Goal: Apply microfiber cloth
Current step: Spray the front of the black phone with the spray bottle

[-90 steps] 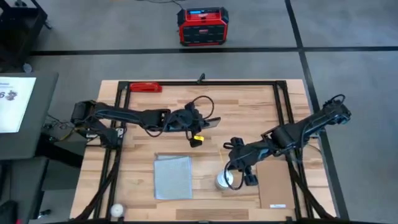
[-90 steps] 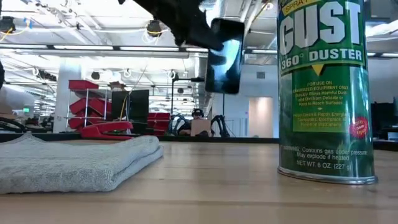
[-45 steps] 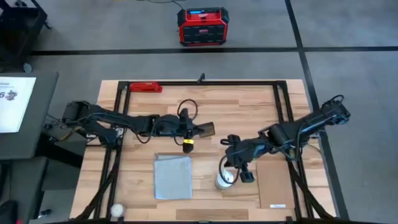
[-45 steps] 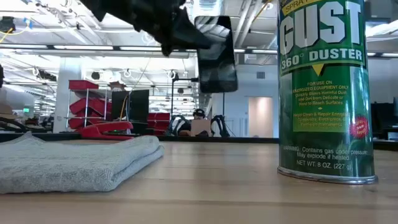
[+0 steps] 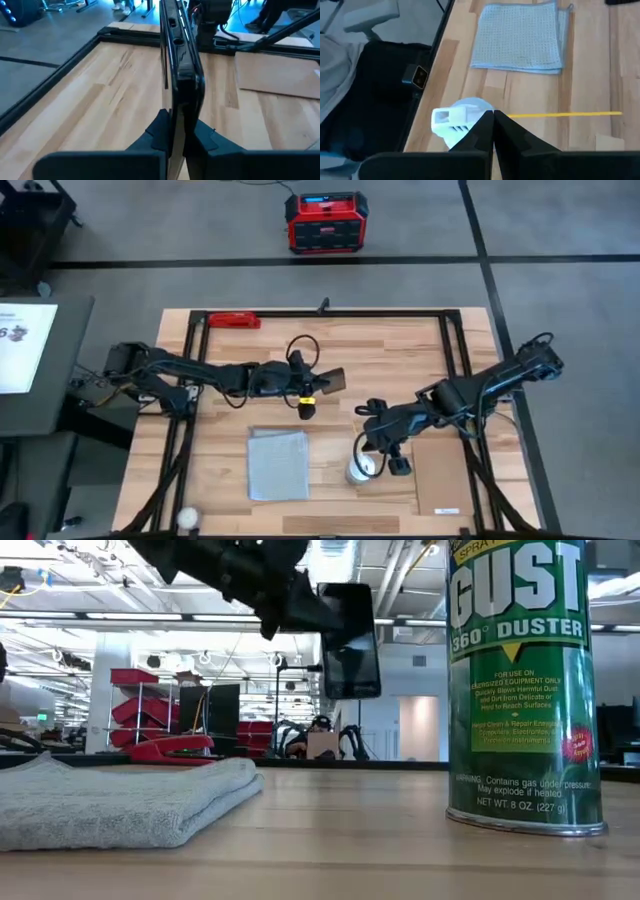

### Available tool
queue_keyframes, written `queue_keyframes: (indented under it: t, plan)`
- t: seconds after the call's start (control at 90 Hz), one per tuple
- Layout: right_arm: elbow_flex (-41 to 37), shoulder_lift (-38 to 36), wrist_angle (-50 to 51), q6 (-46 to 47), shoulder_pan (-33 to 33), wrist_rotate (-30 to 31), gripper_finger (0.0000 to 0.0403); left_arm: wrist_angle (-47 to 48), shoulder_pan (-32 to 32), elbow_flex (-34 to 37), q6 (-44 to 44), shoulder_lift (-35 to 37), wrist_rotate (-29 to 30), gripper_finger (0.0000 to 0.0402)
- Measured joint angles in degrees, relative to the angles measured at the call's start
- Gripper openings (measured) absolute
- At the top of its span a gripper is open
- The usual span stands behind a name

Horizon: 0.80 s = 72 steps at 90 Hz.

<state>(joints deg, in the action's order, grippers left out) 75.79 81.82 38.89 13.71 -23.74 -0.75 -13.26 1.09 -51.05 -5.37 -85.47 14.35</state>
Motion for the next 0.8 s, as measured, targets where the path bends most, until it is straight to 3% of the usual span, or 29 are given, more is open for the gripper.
queue_keyframes:
  t: [0.633, 0.8]
  plan:
    - [0.00, 0.04, -0.62, -0.07, 1.07, -0.34, 0.0000, -0.73, -0.26, -0.04, -0.24, 0.02, -0.07, 0.0007]
    - [3.71, 0.10, 1.18, -2.95, 2.67, -4.65, 0.0000, -0.79, -0.83, -0.04, -0.08, 0.02, -0.84, 0.0007]
